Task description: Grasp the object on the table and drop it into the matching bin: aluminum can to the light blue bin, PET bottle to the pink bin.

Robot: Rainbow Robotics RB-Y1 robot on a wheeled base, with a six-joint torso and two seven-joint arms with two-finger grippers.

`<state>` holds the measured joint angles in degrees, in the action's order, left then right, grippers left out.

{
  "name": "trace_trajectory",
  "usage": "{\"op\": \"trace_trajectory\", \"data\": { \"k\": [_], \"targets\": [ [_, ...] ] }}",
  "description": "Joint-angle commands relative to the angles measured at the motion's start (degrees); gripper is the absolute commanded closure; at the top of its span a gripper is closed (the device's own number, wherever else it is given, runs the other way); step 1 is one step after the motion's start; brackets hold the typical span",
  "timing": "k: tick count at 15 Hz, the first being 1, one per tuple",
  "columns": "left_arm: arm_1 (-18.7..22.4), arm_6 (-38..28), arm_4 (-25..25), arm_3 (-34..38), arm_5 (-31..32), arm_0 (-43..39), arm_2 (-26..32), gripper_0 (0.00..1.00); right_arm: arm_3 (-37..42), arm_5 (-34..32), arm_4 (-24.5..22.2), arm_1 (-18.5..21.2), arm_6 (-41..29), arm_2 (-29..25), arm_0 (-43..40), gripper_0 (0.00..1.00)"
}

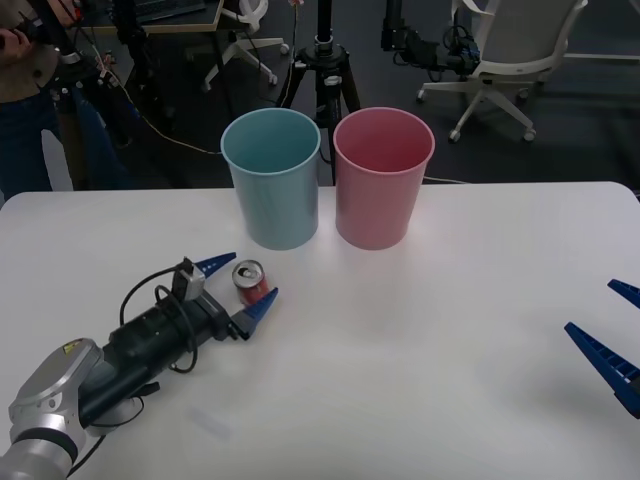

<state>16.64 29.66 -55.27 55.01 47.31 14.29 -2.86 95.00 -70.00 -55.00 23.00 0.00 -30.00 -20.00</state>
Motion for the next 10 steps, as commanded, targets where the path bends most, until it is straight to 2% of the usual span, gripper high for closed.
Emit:
{"op": "trace_trajectory", "data": {
  "k": [1, 3, 5, 6, 7, 10],
  "targets": [
    [-0.21, -0.74, -0.01, 0.01, -1.16, 0.48, -1.10, 0.00, 0.00, 0.00, 0.00, 0.00, 0.00, 0.00, 0.00, 0.00],
    [-0.21, -1.44, -0.01, 0.01, -1.34, 0.48, -1.36, 0.00, 0.00, 0.00, 0.00, 0.00, 0.00, 0.00, 0.00, 0.00],
    [-0.21, -1.88, -0.01, 0.01, -1.34, 0.48, -1.36, 0.56, 0.00, 0.00, 0.00, 0.00, 0.00, 0.00, 0.00, 0.00],
    [-0.21, -2.06, 0.08, 0.01, -1.34, 0.57, -1.45, 0.80, 0.00, 0.00, 0.00, 0.00, 0.00, 0.00, 0.00, 0.00],
    [-0.21, -2.23, 0.25, 0.01, -1.34, 0.48, -1.36, 0.96, 0.00, 0.00, 0.00, 0.00, 0.00, 0.00, 0.00, 0.00],
    [-0.12, -2.50, 0.34, 0.01, 0.07, 0.48, -1.28, 1.00, 0.00, 0.00, 0.00, 0.00, 0.00, 0.00, 0.00, 0.00]
  ]
}}
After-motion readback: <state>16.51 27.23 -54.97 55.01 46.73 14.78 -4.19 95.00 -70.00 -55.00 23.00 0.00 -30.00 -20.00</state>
